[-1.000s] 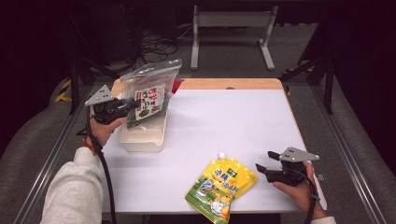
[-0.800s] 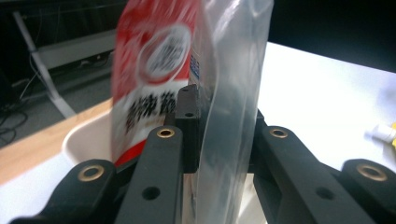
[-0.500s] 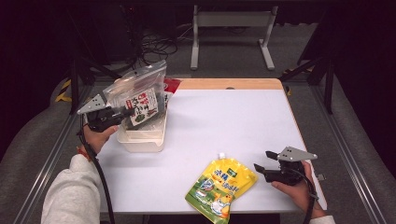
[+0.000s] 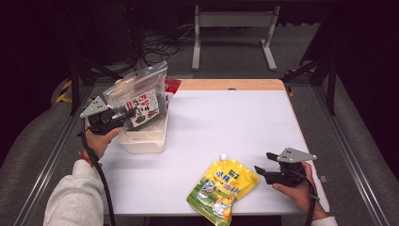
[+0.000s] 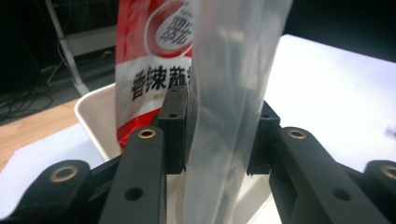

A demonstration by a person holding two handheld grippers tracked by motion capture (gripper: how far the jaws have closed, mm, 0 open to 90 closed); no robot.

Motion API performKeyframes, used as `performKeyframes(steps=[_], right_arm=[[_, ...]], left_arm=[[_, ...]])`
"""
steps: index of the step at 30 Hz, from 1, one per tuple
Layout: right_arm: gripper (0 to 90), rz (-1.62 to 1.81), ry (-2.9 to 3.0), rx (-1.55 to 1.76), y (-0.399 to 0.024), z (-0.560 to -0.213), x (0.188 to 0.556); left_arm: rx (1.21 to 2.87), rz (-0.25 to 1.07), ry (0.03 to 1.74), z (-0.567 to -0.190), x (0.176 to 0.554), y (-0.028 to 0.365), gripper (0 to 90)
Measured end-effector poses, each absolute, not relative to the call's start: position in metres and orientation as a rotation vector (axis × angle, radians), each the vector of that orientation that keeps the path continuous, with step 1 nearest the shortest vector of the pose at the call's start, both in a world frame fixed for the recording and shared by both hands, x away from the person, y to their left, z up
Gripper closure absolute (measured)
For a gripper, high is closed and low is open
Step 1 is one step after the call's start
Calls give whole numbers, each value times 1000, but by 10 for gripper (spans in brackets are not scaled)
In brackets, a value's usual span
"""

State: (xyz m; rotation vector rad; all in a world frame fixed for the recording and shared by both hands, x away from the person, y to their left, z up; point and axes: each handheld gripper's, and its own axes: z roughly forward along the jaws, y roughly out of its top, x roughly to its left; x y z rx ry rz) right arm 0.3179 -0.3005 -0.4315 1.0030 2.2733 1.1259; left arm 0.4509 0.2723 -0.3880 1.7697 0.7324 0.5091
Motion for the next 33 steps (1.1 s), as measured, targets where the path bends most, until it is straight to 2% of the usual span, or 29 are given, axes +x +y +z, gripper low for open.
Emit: performKeyframes(steps=[15, 25, 33], right_arm=[[311, 1134, 2271, 1006, -302, -426, 313], [316, 1161, 2313, 997, -298, -427, 306], [300, 1167, 2394, 1007, -292, -436, 303]], left_arm=[[1727, 576, 754, -376, 425, 272, 508], [1703, 635, 761, -368, 383, 278, 324], [1730, 632, 771, -374, 360, 281, 288]])
